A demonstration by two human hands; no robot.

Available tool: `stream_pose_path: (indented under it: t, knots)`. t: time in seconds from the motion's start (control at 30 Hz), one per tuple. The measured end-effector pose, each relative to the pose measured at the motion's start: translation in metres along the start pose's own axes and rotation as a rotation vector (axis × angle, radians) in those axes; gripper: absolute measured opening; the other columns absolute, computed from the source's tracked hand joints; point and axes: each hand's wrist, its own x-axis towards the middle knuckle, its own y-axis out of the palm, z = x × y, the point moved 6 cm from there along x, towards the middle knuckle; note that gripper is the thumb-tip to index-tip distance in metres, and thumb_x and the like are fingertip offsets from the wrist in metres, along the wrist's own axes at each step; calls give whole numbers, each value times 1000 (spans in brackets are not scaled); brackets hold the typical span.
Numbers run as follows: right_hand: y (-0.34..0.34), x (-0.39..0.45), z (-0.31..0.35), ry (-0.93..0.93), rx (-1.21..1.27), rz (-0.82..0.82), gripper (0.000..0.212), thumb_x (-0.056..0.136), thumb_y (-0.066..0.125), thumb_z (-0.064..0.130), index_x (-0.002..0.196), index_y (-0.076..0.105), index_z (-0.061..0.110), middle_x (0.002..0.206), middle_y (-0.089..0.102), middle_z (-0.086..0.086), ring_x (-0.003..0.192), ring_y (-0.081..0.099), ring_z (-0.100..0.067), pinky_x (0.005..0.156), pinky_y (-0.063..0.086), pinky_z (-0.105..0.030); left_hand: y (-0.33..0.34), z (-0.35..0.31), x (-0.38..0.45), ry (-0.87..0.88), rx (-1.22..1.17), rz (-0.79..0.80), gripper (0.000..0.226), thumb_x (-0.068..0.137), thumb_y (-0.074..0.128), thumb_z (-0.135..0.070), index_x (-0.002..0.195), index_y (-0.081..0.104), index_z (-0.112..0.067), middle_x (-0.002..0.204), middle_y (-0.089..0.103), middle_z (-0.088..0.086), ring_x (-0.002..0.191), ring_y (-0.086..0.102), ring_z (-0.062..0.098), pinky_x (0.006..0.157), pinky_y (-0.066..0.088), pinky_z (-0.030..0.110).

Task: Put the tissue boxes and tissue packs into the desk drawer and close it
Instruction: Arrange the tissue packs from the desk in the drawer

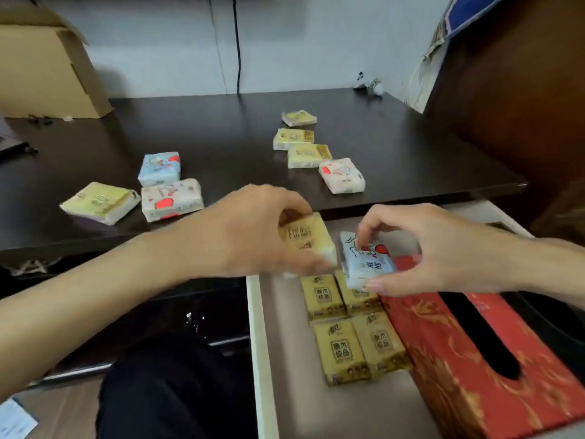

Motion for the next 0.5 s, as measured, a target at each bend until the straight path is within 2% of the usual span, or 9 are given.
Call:
stream_pose_path:
  t: [0.1,0.17,0.23,0.33,0.4,0.5]
  knots:
    - [29,-41,-8,11,-54,152,52,71,72,77,115,54,56,116,59,35,110,57,9,85,47,-19,52,-24,-29,19,-35,236,76,50,65,-84,113,62,-41,97,67,-20,85,62,-4,74,56,27]
    - [46,-60,-10,-9,-84,219,62,75,76,69,131,56,49,124,55,29,115,53,7,94,43,-14,79,-37,-40,37,-20,353,73,54,62,-86,112,62,-42,100,66,-19,88,61,-1,77,56,31]
    - [55,-67,-11,-19,-139,265,67,75,78,66,135,60,43,130,56,22,117,53,5,96,40,-10,99,-47,-46,70,-34,437,66,59,61,-85,107,66,-40,98,67,-18,87,61,0,77,56,33]
    - [61,-67,-7,-24,-213,312,64,73,76,69,132,62,47,130,59,21,118,54,3,98,38,-10,118,-58,-50,124,-5,478,59,65,60,-82,102,67,-36,91,68,-15,83,60,0,74,55,34]
    - [68,-71,-8,-9,-264,350,67,72,74,73,132,61,47,130,59,22,118,53,4,102,37,-13,127,-60,-54,138,15,486,59,67,60,-81,105,65,-37,93,67,-16,86,59,1,74,54,33]
    - [75,-86,-7,74,-70,351,57,75,80,64,125,57,49,121,56,27,106,50,9,106,45,-30,136,-63,-61,173,84,442,64,67,52,-82,111,61,-36,98,63,-17,93,57,5,78,52,33]
